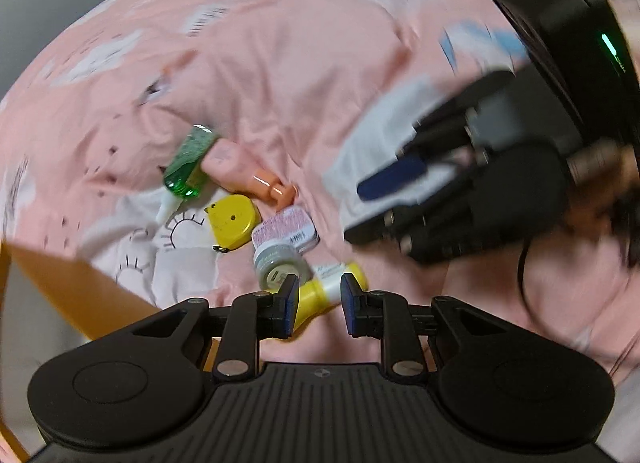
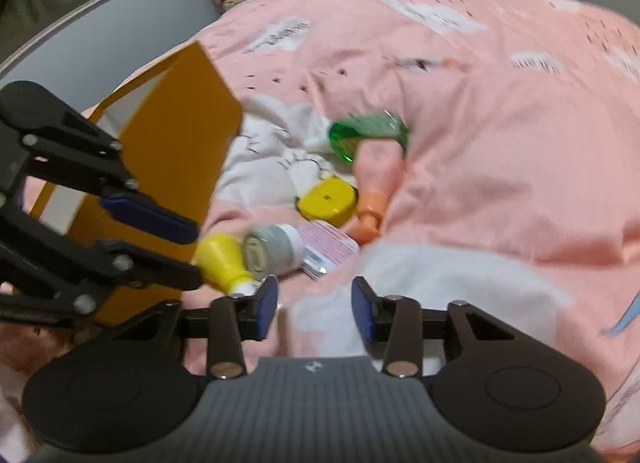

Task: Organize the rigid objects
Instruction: 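Grasp the yellow-capped bottle with the left tool while the right tool approaches the white jar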

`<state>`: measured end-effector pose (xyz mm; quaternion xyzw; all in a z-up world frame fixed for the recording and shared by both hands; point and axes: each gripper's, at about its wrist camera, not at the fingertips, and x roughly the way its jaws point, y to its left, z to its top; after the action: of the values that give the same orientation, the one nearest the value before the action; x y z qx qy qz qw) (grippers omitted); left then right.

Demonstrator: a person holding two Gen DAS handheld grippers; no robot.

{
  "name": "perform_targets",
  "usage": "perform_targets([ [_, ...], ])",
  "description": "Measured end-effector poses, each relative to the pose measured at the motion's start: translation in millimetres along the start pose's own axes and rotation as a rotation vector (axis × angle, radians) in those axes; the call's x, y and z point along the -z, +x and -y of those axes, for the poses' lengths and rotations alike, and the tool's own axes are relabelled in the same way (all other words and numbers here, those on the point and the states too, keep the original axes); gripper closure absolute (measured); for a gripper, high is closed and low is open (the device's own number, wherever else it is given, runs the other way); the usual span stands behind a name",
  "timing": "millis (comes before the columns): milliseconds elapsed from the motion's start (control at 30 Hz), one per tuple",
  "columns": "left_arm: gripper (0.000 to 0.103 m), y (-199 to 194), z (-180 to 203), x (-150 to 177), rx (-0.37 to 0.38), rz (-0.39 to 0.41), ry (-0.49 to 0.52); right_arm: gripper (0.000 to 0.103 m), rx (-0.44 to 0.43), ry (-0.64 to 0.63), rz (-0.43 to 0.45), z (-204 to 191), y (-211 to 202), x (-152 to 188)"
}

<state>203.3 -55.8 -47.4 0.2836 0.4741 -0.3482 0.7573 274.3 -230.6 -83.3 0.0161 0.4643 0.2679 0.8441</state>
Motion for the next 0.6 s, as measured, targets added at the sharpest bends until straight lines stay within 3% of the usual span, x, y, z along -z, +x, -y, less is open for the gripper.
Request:
perform_targets([
  [133, 0.074, 17, 12, -2, 0.003, -0.077, 0.182, 0.068, -0.037, 0.085, 0.012, 15, 14, 11],
  [333, 0.066, 46, 33, -7, -0.008, -0.162, 0.434, 0.067, -0.057, 0.098, 0.043, 20, 19, 18],
  [467, 0.062, 63, 40, -10, -0.024, -0.196, 0.523, 0.066, -0.065, 0.099, 0.043, 22, 21, 20],
  [600, 0.065, 74, 38, -14, -0.005, -0.227, 0.531, 0.065, -0.068, 0.083, 0.041, 21, 23, 20],
])
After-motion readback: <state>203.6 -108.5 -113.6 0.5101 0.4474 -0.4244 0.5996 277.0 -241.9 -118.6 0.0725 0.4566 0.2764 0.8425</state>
